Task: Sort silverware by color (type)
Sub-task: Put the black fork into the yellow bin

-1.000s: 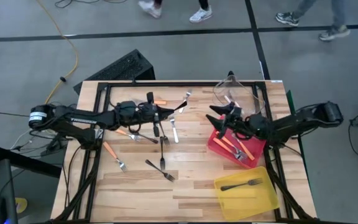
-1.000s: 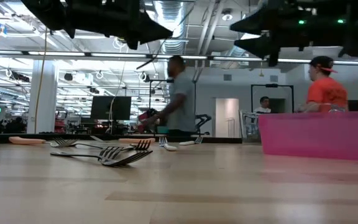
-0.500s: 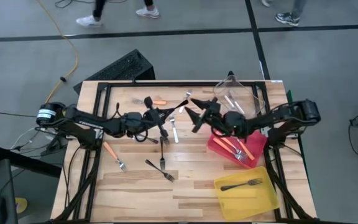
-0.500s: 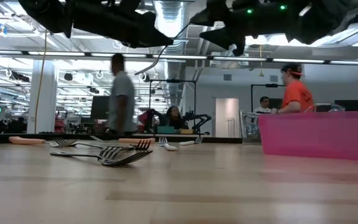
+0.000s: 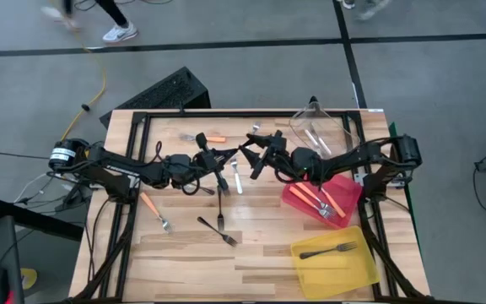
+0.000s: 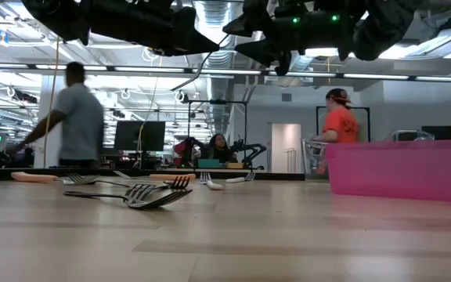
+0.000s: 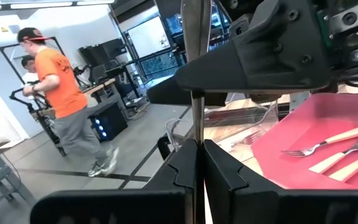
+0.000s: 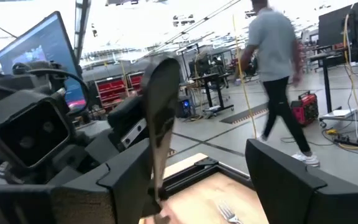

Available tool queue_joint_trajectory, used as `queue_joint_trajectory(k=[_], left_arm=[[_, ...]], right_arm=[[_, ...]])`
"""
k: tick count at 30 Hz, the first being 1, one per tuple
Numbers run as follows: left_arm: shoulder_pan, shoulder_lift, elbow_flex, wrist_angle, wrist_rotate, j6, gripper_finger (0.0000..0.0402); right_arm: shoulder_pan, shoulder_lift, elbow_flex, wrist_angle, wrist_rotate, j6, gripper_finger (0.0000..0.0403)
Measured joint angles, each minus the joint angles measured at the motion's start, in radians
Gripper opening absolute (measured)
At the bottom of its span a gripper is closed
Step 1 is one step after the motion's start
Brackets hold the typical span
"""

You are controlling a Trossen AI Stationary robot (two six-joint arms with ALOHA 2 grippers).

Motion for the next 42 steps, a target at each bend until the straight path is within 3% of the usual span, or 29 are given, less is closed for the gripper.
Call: queue_joint_trajectory(k=[8, 11, 15, 22, 23, 31, 42], left_arm=[[0.0, 0.0, 0.0, 0.006, 0.003, -0.013, 0.0], [0.0, 0.0, 0.0, 0.006, 0.003, -0.013, 0.0], [0.001, 0.0, 0.0, 0.004, 0.003, -0.014, 0.0], [0.002, 0.0, 0.0, 0.0, -0.003, -0.014, 0.0], [0.002, 0.0, 0.0, 0.0, 0.001, -0.014, 0.0001], [0.002, 0.0, 0.0, -0.01, 0.027, -0.016, 0.0013], [-0.002, -0.005, 0.0, -0.068, 0.046, -0.018, 0.0143]], right_arm=[[-0.029, 0.0, 0.0, 0.005, -0.047, 0.047, 0.0279], [-0.035, 0.0, 0.0, 0.003, -0.058, 0.06, 0.0259], [-0.035, 0.0, 0.001, 0.004, -0.064, 0.06, 0.0195], [-0.035, 0.0, 0.002, 0.006, -0.07, 0.064, 0.0032], [-0.033, -0.001, 0.002, 0.007, -0.067, 0.062, 0.0025], [-0.032, -0.002, 0.002, 0.001, -0.059, 0.063, 0.0027], [-0.073, -0.07, 0.001, -0.135, 0.008, 0.037, 0.0027]])
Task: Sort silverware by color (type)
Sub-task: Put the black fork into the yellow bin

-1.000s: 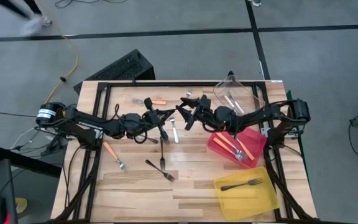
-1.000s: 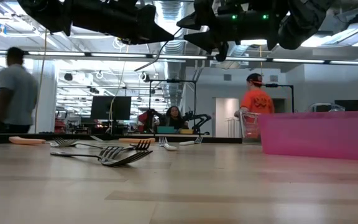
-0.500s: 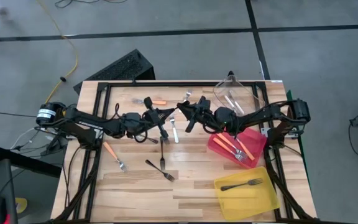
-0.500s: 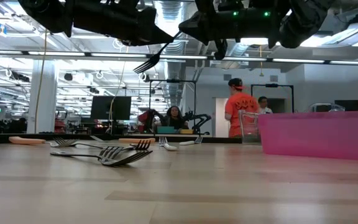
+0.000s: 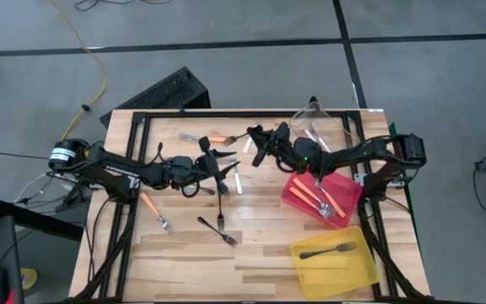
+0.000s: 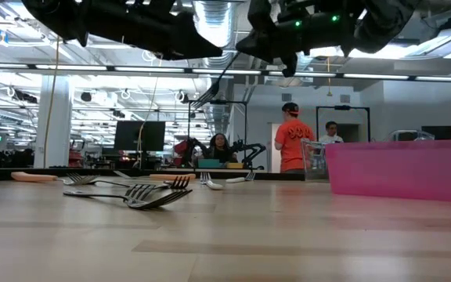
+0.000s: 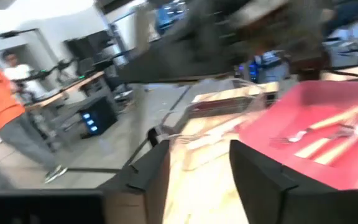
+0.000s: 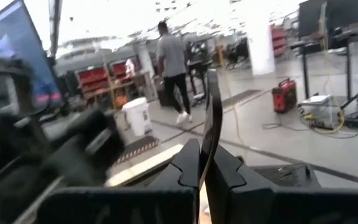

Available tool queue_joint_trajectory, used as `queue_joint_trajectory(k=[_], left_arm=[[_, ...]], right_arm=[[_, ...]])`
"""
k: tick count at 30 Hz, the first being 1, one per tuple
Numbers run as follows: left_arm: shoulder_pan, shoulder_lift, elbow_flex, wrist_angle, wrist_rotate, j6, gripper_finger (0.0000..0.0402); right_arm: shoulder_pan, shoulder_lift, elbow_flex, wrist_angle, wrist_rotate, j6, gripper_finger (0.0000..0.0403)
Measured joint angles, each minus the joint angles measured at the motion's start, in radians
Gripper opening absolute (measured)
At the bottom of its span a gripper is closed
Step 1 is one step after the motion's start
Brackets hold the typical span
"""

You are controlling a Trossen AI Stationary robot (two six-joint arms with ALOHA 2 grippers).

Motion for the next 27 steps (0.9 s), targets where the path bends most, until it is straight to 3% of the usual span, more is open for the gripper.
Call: queue_joint_trajectory(k=[7, 15, 22, 27], left_arm=[[0.0, -0.021, 0.0, -0.037, -0.038, -0.03, 0.0206], [0.001, -0.052, 0.001, -0.112, -0.026, -0.063, 0.0229], [0.001, -0.143, 0.002, -0.295, -0.018, -0.188, 0.0227], [0.001, -0.201, 0.002, -0.354, 0.003, -0.247, 0.0227]], right_arm=[[-0.003, -0.09, 0.0, -0.214, -0.022, -0.017, 0.0027], [0.014, -0.241, 0.0, -0.627, -0.031, -0.007, 0.0027], [0.085, -0.459, 0.0, -1.032, -0.157, 0.158, 0.0027], [0.192, -0.59, 0.0, -1.261, -0.255, 0.394, 0.0027]])
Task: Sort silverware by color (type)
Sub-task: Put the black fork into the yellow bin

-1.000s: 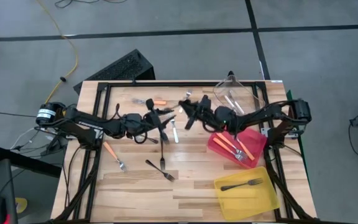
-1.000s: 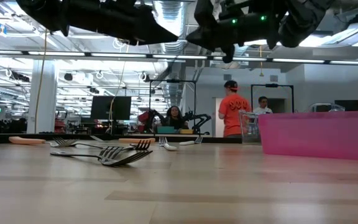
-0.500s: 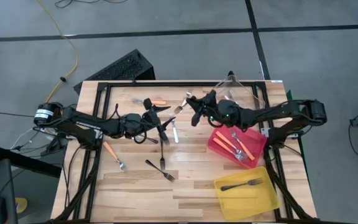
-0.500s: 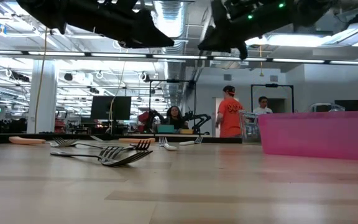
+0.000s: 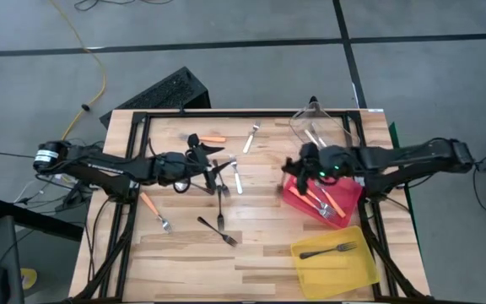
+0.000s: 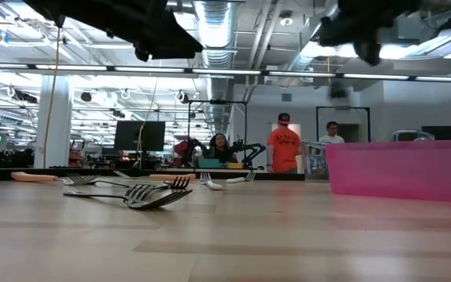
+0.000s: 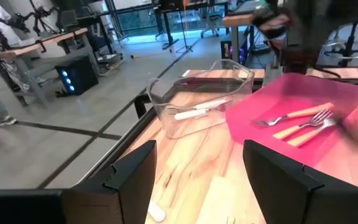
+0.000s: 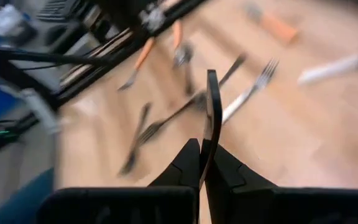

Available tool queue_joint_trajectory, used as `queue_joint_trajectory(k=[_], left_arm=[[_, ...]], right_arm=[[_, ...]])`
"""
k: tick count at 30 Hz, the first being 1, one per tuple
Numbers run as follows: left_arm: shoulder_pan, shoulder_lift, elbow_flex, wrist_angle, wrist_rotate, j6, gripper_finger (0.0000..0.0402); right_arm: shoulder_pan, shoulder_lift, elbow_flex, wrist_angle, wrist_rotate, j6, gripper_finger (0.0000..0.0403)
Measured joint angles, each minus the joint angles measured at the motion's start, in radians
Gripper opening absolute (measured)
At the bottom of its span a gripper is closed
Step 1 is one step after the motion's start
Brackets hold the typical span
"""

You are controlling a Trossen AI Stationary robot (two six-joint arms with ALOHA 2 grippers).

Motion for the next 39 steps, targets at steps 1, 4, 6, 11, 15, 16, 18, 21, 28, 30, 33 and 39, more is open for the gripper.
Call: queue_joint_trajectory(k=[1, 4, 6, 11, 15, 16, 18, 21, 28, 30, 33, 39], left_arm=[[0.0, -0.008, 0.0, -0.007, 0.0, -0.003, 0.0227], [0.0, -0.023, 0.0, -0.031, -0.001, -0.009, 0.0226], [0.0, -0.023, 0.0, -0.036, -0.001, -0.009, 0.0226], [0.0, -0.023, 0.0, -0.052, -0.001, -0.009, 0.0226], [0.0, -0.022, 0.0, -0.059, -0.001, -0.024, 0.0226], [0.0, -0.022, 0.0, -0.06, -0.001, -0.028, 0.0226], [0.0, -0.022, 0.0, -0.067, -0.001, -0.031, 0.0226], [0.0, -0.022, 0.0, -0.076, -0.002, -0.038, 0.0226], [0.0, -0.022, -0.001, -0.122, -0.003, -0.047, 0.0226], [0.0, -0.022, -0.001, -0.127, -0.003, -0.047, 0.0226], [0.0, -0.022, -0.001, -0.135, -0.003, -0.053, 0.0226], [0.0, -0.022, -0.001, -0.142, -0.003, -0.073, 0.0226]], right_arm=[[0.028, -0.02, 0.0, -0.033, -0.01, 0.057, 0.0027], [0.124, -0.066, 0.0, -0.111, -0.013, 0.225, 0.0027], [0.189, -0.086, 0.0, -0.144, -0.017, 0.32, 0.0027], [0.329, -0.11, 0.0, -0.17, -0.082, 0.498, 0.003], [0.406, -0.099, 0.004, -0.197, -0.129, 0.55, 0.0027], [0.418, -0.091, 0.015, -0.234, -0.145, 0.55, 0.0027], [0.446, -0.073, 0.04, -0.334, -0.167, 0.552, 0.0027], [0.475, -0.041, 0.094, -0.479, -0.173, 0.552, 0.0028], [0.519, 0.07, 0.206, -0.564, -0.196, 0.408, 0.0027], [0.529, 0.117, 0.242, -0.569, -0.201, 0.359, 0.0027], [0.542, 0.199, 0.303, -0.636, -0.227, 0.303, 0.0027], [0.541, 0.356, 0.392, -0.794, -0.326, 0.216, 0.0029]])
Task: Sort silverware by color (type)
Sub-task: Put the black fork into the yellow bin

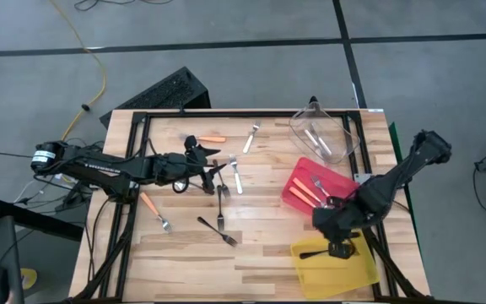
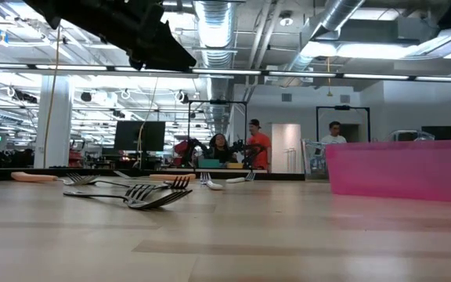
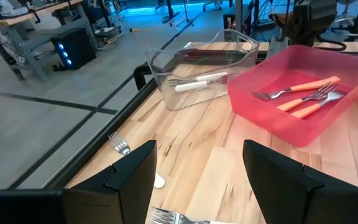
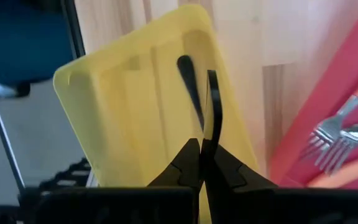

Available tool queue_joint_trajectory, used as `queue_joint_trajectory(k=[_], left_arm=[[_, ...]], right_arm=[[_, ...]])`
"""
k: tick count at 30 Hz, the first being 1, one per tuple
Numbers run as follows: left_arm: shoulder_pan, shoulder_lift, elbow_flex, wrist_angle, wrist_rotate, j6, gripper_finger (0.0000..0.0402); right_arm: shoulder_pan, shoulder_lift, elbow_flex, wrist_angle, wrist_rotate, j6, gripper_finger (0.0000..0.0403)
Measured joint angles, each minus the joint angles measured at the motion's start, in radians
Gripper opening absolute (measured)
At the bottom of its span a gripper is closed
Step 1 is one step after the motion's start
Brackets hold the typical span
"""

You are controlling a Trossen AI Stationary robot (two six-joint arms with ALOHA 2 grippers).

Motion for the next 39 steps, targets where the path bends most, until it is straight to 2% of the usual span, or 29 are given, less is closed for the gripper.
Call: queue_joint_trajectory(k=[5, 13, 21, 29, 39], left_arm=[[0.0, 0.0, 0.0, -0.025, 0.001, -0.018, 0.0226], [0.0, 0.0, 0.0, -0.029, 0.003, -0.019, 0.0226], [0.0, 0.0, 0.0, -0.051, -0.001, -0.014, 0.0226], [0.0, 0.0, 0.0, -0.05, -0.002, -0.004, 0.0226], [0.0, 0.0, 0.0, -0.05, -0.005, 0.001, 0.0226]], right_arm=[[0.001, 0.096, 0.029, 0.012, -0.049, -0.078, 0.0028], [0.017, 0.209, 0.05, 0.069, -0.067, -0.177, 0.0029], [0.067, 0.283, 0.05, 0.079, -0.131, -0.193, 0.0032], [0.07, 0.287, 0.05, 0.172, -0.134, -0.206, 0.0034], [0.074, 0.286, 0.024, 0.175, -0.125, -0.204, 0.0035]])
